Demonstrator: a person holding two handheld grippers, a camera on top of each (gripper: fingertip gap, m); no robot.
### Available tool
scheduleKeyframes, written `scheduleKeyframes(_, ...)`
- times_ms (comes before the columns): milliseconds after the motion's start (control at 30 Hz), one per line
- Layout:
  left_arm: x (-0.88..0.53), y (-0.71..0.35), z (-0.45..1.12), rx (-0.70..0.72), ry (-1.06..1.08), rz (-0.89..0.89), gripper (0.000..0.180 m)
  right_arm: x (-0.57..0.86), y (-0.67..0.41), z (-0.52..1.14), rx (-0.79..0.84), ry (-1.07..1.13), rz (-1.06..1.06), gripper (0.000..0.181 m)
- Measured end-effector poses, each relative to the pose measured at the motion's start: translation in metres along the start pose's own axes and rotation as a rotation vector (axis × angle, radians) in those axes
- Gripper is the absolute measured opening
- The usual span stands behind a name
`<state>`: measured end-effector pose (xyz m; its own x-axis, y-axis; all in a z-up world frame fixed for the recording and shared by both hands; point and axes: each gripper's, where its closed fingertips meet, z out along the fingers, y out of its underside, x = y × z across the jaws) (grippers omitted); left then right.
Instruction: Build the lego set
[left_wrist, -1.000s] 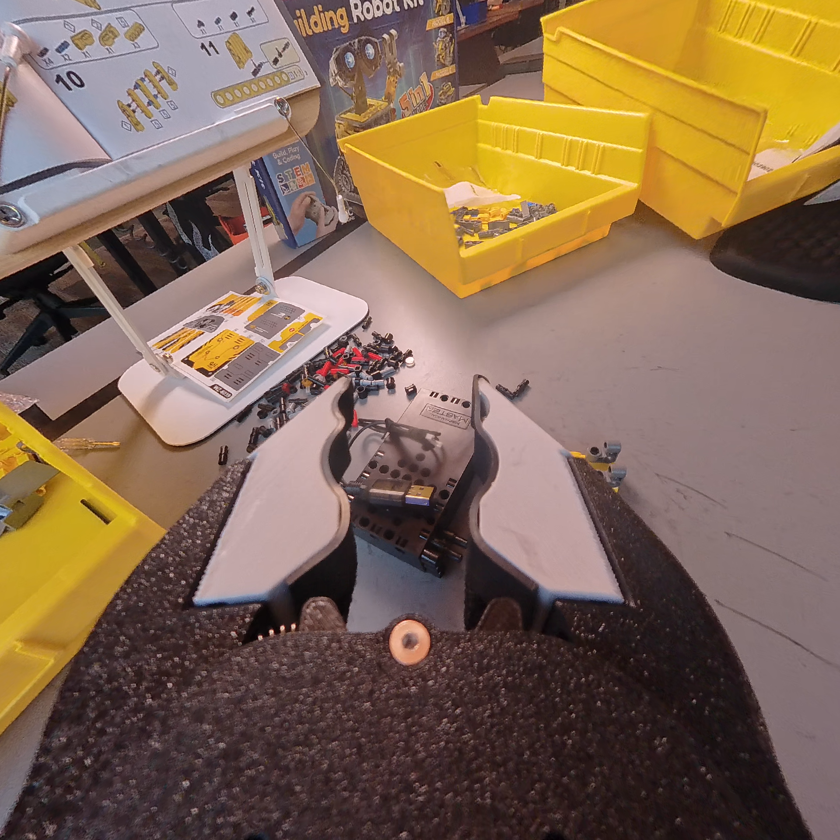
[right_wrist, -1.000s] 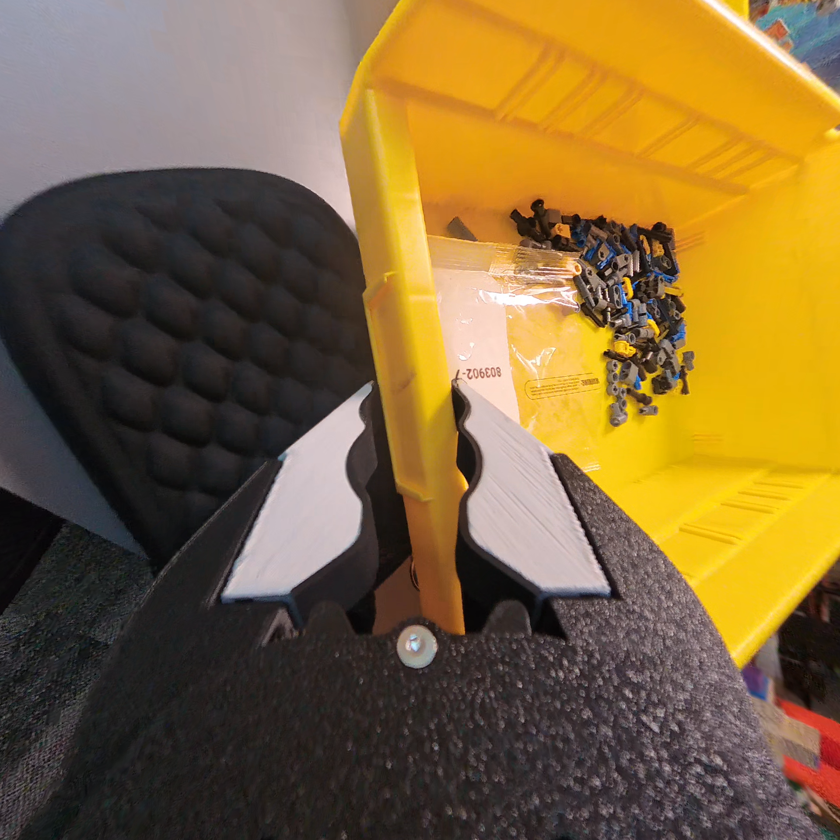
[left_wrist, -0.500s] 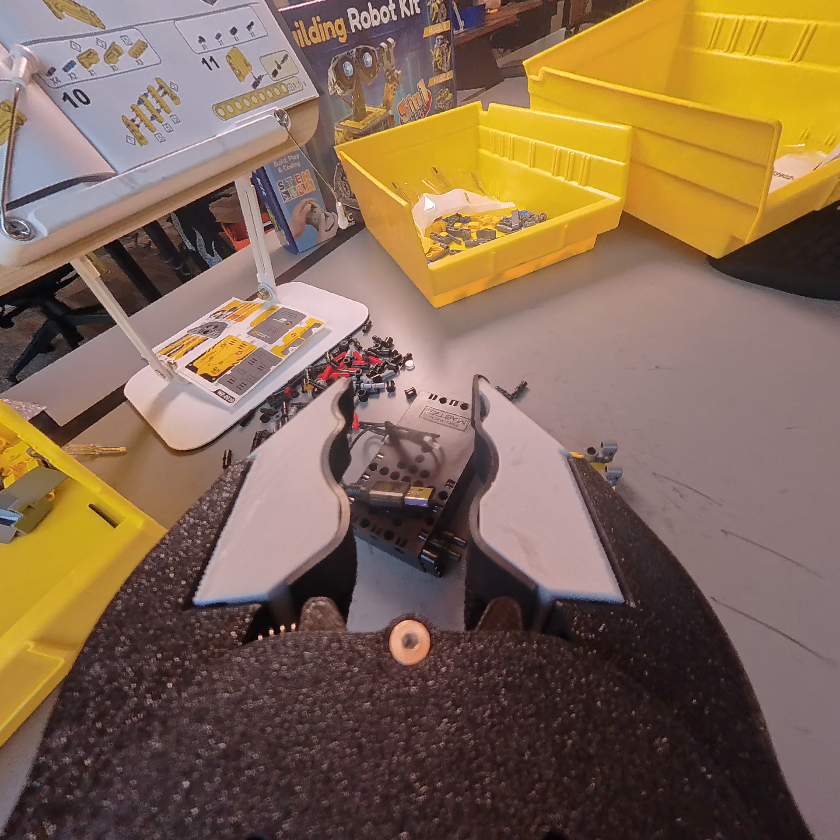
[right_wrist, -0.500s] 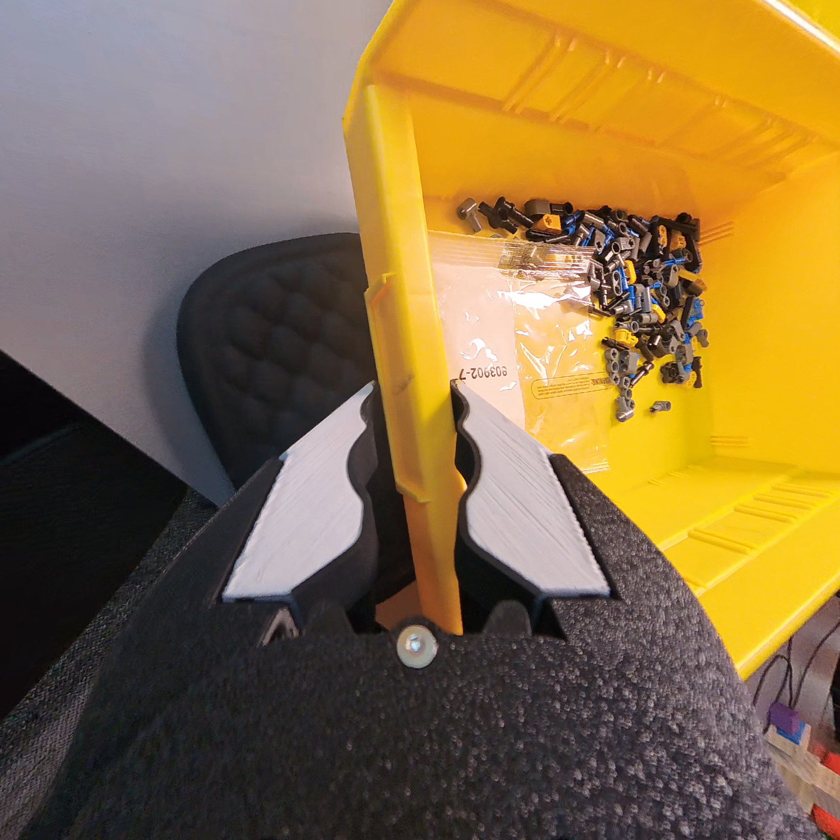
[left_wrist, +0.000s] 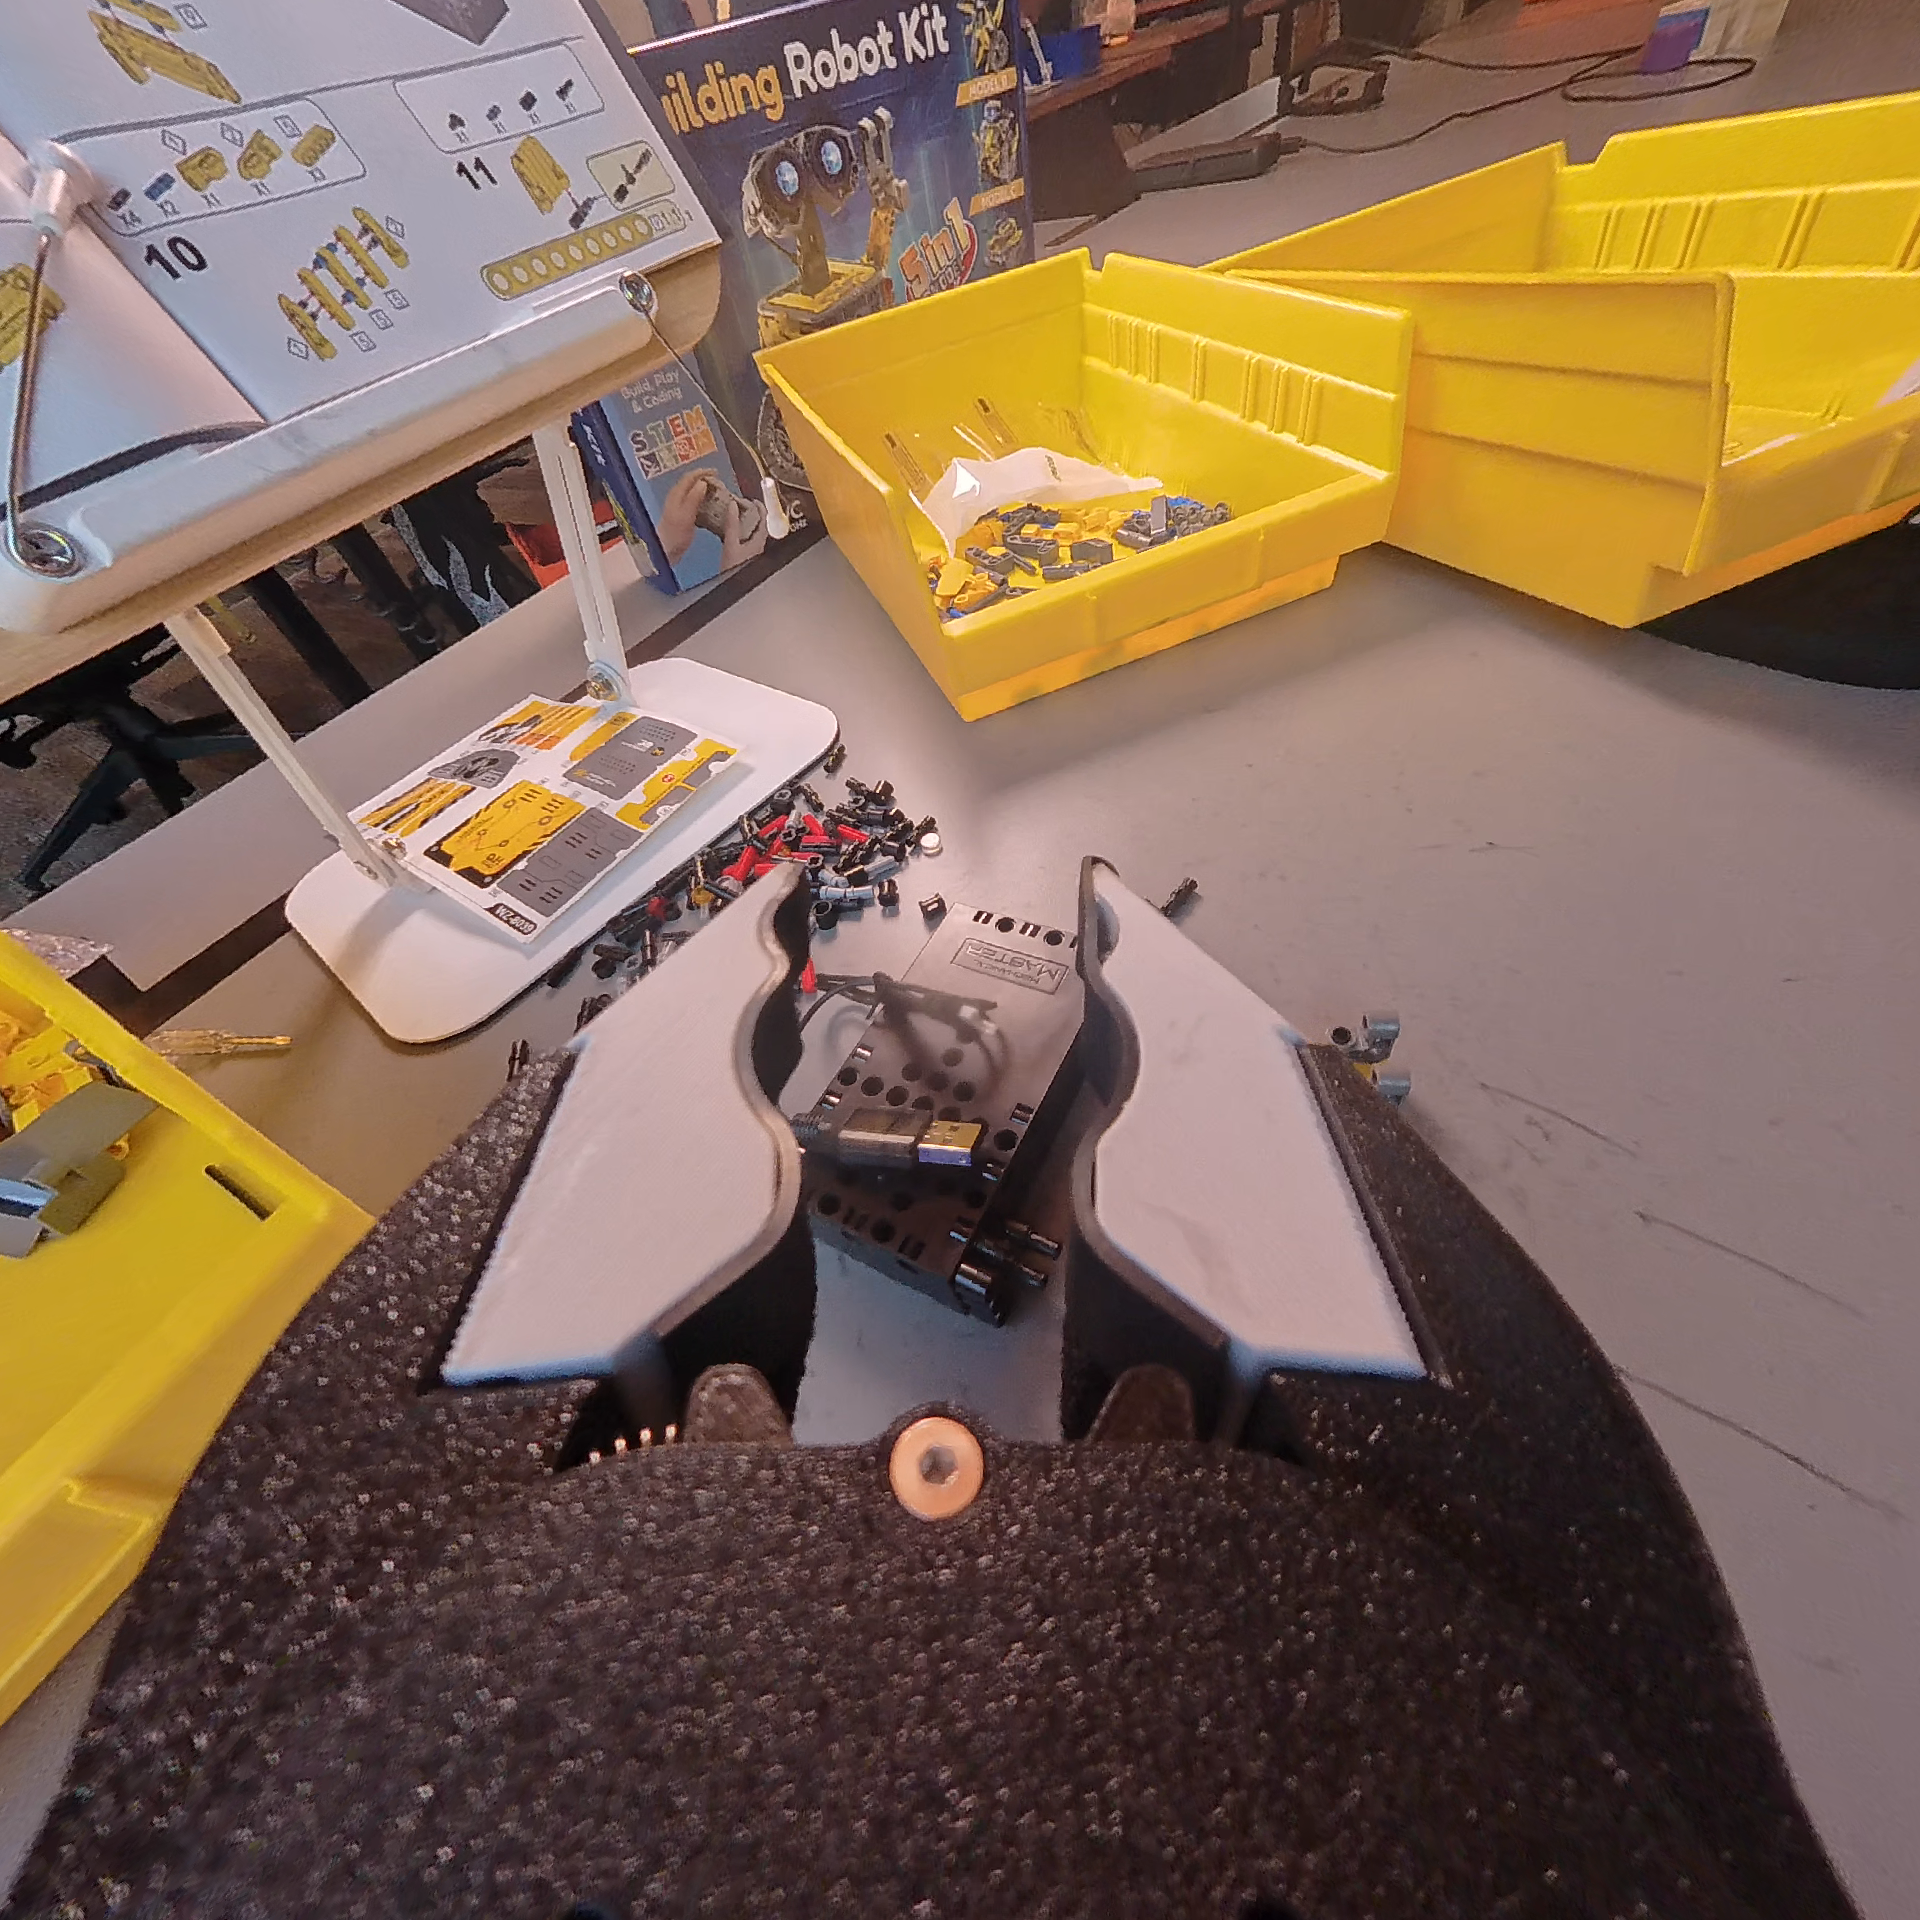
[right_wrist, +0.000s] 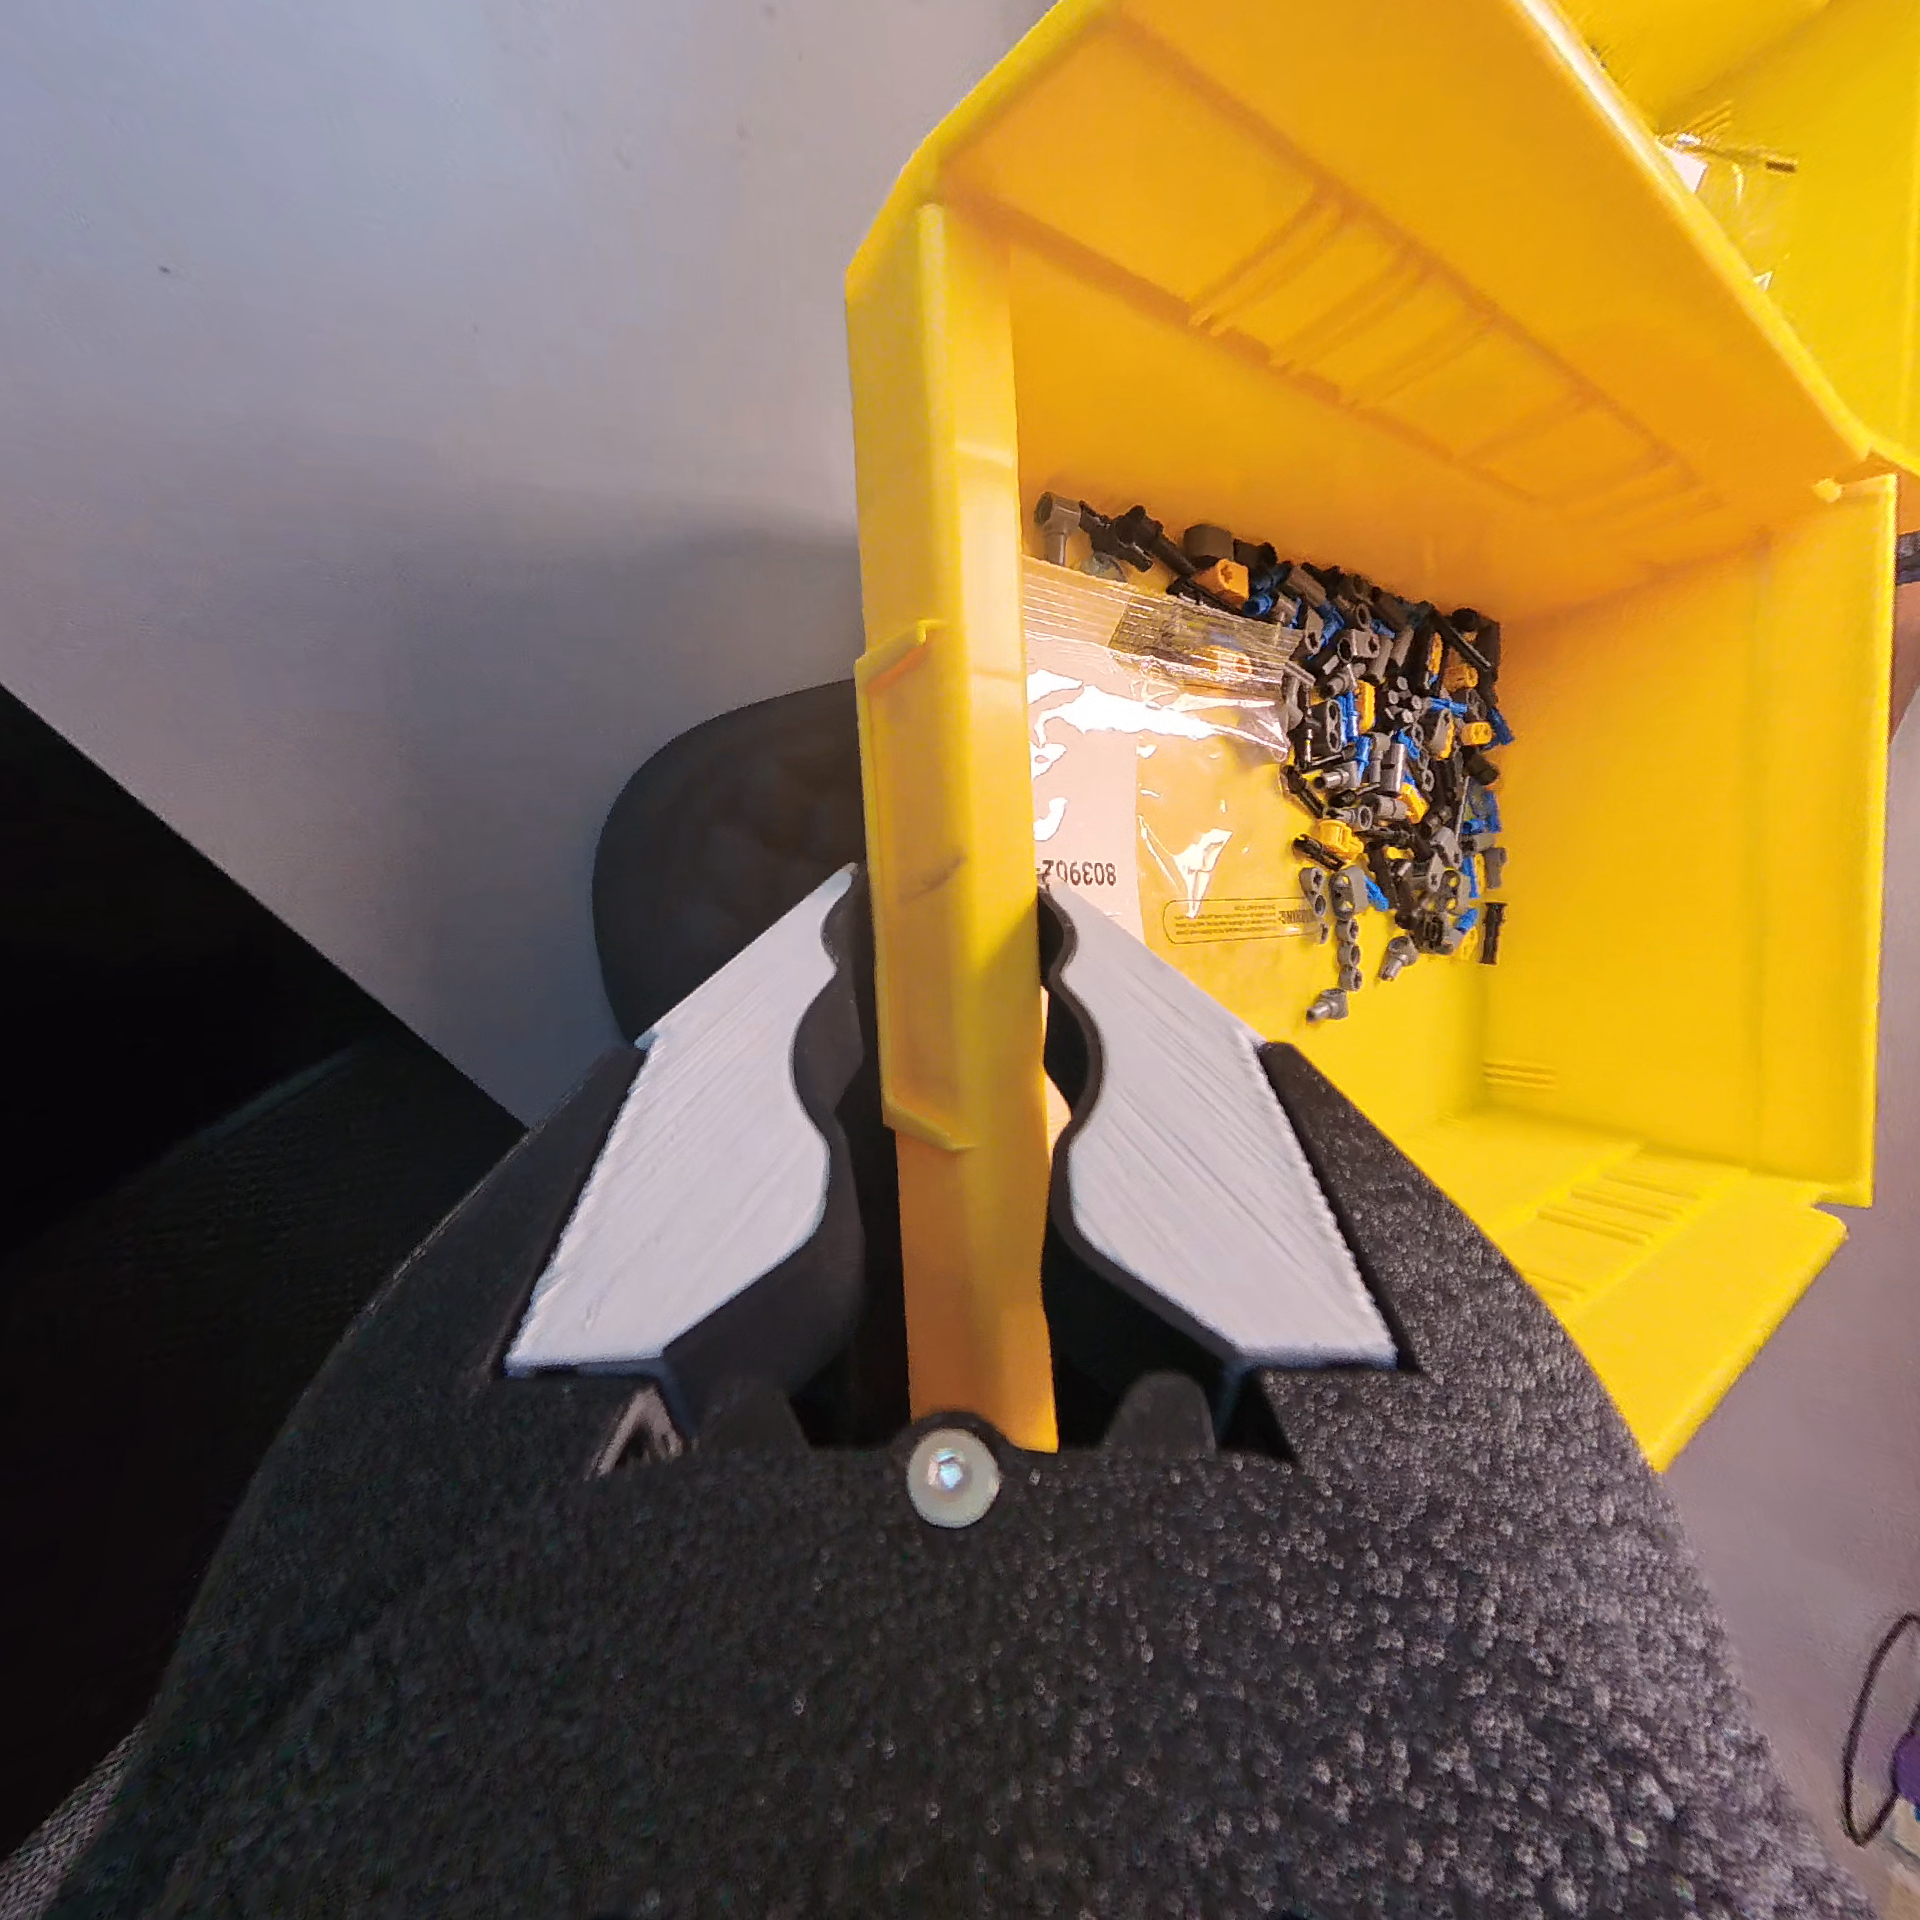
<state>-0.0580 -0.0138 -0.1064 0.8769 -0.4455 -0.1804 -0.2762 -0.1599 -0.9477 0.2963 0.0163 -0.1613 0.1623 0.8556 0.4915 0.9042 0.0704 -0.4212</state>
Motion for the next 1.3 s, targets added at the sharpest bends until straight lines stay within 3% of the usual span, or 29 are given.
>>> scheduleKeyframes(333, 0.0, -0.001, -0.001, -0.002, -0.016, 0.018, 0.051, 0.028, -0.008, 0.023, 0.053, 0.023, -0.088, 0.03)
scheduleKeyframes(633, -0.001, -0.001, -0.003, -0.003, -0.026, 0.016, 0.051, 0.047, -0.01, 0.036, 0.069, 0.022, -0.004, 0.039)
scheduleKeyframes(767, -0.003, 0.001, -0.005, -0.001, -0.028, 0.0, 0.051, 0.041, -0.049, -0.006, 0.296, -0.127, 0.162, 0.047)
scheduleKeyframes(900, -0.002, 0.002, -0.003, -0.003, -0.011, -0.015, 0.051, 0.099, -0.066, -0.048, 0.417, -0.054, 0.269, 0.036)
scheduleKeyframes(1033, 0.0, 0.004, -0.001, -0.012, -0.001, -0.012, 0.051, 0.153, -0.046, -0.02, 0.266, -0.041, 0.196, 0.031)
scheduleKeyframes(1300, -0.007, 0.011, -0.001, -0.028, -0.019, -0.038, 0.051, 0.17, -0.026, 0.091, 0.005, -0.342, -0.082, 0.011)
